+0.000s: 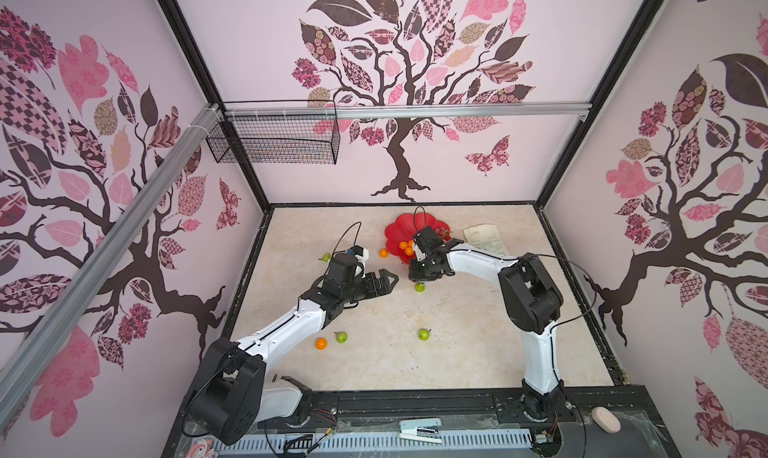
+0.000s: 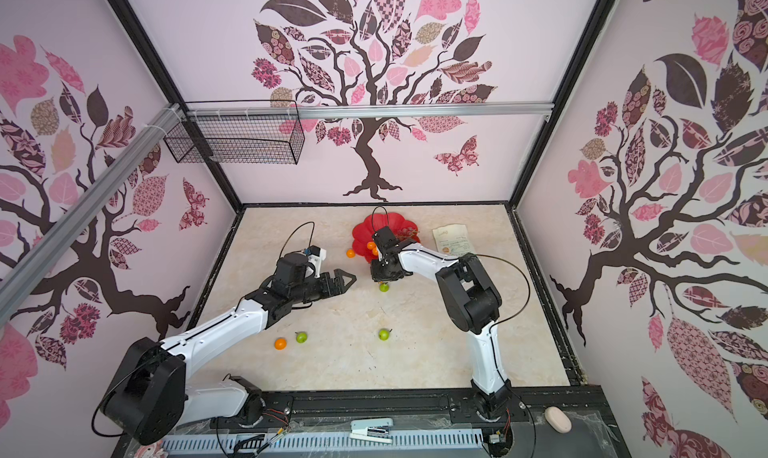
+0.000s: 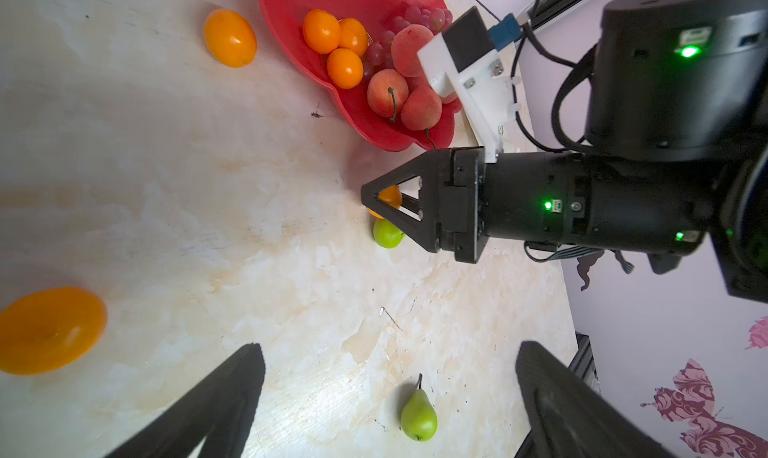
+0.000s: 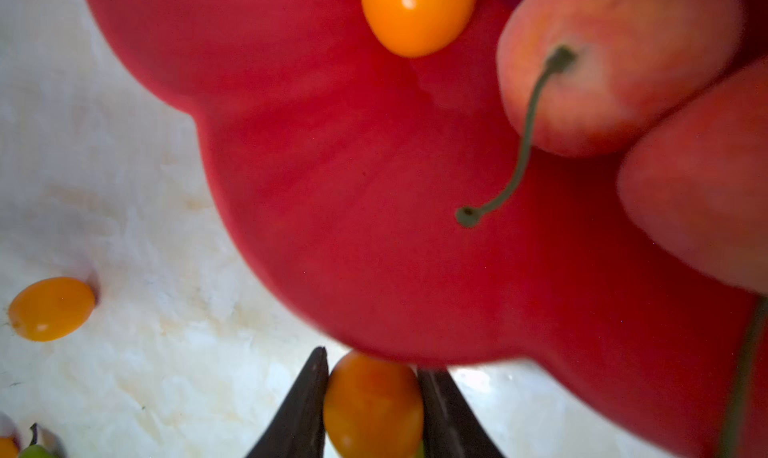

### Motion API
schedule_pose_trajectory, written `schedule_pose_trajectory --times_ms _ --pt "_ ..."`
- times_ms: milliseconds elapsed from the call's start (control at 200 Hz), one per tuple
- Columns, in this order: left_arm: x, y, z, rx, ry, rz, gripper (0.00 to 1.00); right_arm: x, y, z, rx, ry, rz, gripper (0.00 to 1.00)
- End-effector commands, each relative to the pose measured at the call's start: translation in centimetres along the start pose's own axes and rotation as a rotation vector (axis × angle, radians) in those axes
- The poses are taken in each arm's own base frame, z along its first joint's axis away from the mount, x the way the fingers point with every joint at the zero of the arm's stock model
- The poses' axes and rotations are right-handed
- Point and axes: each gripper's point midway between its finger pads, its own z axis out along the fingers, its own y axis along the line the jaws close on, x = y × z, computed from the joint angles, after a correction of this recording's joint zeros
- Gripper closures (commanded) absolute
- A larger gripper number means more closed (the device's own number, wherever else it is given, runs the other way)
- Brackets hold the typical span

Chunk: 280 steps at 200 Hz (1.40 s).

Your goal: Place and organize the fake fruits in the fruit bowl

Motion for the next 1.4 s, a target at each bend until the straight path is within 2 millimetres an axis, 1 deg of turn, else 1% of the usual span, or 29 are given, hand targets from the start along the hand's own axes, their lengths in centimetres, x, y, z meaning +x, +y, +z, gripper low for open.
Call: schedule_pose_trajectory --times_ms 0,130,255,400,535,700,820,1090,1395 --pt "-1.2 -1.7 -0.7 0.036 -0.028 0.033 0.02 -1.5 1.4 -4.2 -0.027 -0.072 -0.025 0.64" --pt "-1.9 -1.9 -0.7 0.021 -0.032 0.041 0.02 -2.1 1.9 -5.7 -0.036 -0.100 -0.033 0.64" --pt "-2.8 -1.9 -0.4 -0.005 -0.035 0.050 0.02 -3.2 2.3 -6.7 -0.032 -0.125 -0.047 0.64" --pt "-4.0 -2.0 0.2 -0.020 -0.043 0.071 0.02 -4.5 2.6 -7.0 -0.024 -0.135 -0.065 0.64" --pt "-5.1 -2.0 0.7 -0.025 -0.049 0.078 0.02 -5.5 2.5 -6.7 -0.015 -0.137 -0.070 0.64" --pt "-6.5 -1.8 1.2 -0.023 -0.050 0.070 0.02 -6.3 2.2 -5.7 0.001 -0.128 -0.073 0.64" --pt "-7.2 -1.5 1.6 -0.024 -0.048 0.058 0.02 -6.8 1.9 -4.6 0.012 -0.125 -0.068 0.64" --pt "-8.6 -0.5 2.6 -0.035 -0.053 0.028 0.02 -7.8 0.7 -1.4 0.060 -0.104 -0.058 0.64" --pt "-8.4 0.0 3.2 -0.038 -0.034 0.025 0.02 -9.2 0.5 0.8 0.077 -0.091 -0.058 0.64"
